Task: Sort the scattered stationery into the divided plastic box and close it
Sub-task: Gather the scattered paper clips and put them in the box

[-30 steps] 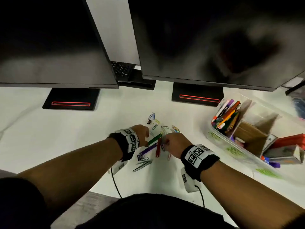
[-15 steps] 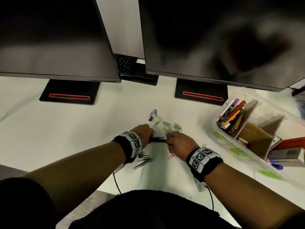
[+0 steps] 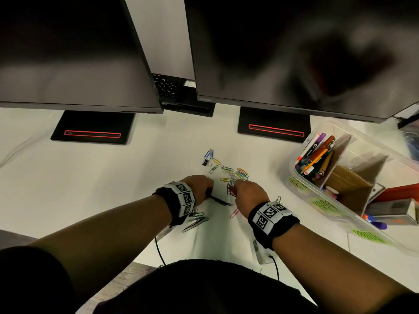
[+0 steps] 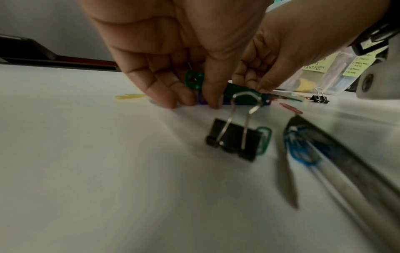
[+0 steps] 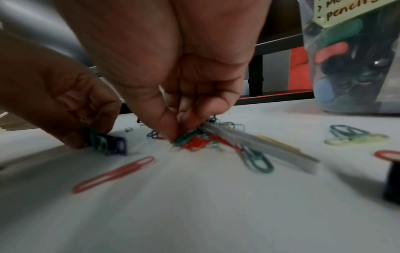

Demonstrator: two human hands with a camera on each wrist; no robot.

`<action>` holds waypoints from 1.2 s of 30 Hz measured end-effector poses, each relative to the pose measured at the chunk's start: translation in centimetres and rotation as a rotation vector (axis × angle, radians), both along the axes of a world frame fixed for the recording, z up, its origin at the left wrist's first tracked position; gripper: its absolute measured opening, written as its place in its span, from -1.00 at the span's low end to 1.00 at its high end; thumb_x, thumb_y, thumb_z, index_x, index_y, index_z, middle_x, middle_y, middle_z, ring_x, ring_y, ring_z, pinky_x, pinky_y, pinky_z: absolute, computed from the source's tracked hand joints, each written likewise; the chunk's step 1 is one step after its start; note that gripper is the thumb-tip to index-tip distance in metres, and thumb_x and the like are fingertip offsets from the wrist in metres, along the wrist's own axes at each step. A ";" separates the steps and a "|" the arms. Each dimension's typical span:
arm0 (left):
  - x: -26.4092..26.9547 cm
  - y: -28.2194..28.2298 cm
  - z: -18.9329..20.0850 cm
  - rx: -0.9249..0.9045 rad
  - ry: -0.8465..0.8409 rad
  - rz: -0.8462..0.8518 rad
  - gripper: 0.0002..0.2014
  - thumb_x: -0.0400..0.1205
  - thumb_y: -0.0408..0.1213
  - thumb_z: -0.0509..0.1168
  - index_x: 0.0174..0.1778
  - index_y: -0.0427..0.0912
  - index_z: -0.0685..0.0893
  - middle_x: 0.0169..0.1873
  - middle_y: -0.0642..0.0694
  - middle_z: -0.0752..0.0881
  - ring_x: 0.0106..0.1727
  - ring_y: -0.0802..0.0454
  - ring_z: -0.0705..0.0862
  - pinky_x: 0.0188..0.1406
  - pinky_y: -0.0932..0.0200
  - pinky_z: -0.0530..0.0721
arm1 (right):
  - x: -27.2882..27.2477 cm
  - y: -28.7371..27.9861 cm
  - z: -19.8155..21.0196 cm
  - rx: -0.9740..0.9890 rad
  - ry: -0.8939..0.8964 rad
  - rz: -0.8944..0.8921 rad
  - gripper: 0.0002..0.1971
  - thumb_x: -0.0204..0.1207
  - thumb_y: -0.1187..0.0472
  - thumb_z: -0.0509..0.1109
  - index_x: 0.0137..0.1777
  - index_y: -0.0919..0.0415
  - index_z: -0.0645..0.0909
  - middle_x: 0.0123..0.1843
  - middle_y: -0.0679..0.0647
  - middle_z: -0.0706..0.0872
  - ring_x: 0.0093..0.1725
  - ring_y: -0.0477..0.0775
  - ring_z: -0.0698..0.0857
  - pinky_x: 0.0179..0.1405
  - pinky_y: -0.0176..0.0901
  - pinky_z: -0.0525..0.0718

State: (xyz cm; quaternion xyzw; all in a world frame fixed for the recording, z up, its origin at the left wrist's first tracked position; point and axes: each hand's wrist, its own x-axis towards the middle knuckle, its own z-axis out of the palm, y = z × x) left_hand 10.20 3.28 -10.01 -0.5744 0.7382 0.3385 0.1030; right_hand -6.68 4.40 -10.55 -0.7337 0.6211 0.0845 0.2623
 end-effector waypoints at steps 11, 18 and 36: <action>4.0 -1.8 1.2 -0.013 -0.070 0.141 -0.78 0.60 -0.23 0.31 0.15 -0.12 0.68 0.12 -0.12 0.73 0.20 -0.08 0.63 0.01 0.24 0.44 | 0.2 -0.3 1.1 -0.128 -0.251 -0.005 -0.85 0.46 0.37 0.25 -0.07 0.32 0.64 0.08 0.22 0.60 0.08 0.23 0.61 0.05 -0.11 0.53; 6.2 -1.3 1.1 -0.005 -0.069 0.230 -0.78 0.60 -0.24 0.32 0.15 -0.14 0.68 0.13 -0.14 0.73 0.21 -0.10 0.62 0.12 0.18 0.52 | 2.4 0.4 0.3 0.153 -0.208 0.326 -0.77 0.52 0.34 0.23 0.07 0.20 0.68 0.14 0.13 0.70 0.13 0.14 0.66 0.06 -0.15 0.56; 7.9 -0.3 0.3 0.017 -0.068 0.238 -0.78 0.59 -0.24 0.33 0.13 -0.14 0.68 0.12 -0.12 0.73 0.19 -0.10 0.64 0.04 0.23 0.47 | 0.6 -1.5 -0.9 -0.025 -0.068 -0.152 -0.72 0.57 0.14 0.31 0.19 0.30 0.60 0.26 0.23 0.63 0.24 0.21 0.60 0.14 -0.14 0.52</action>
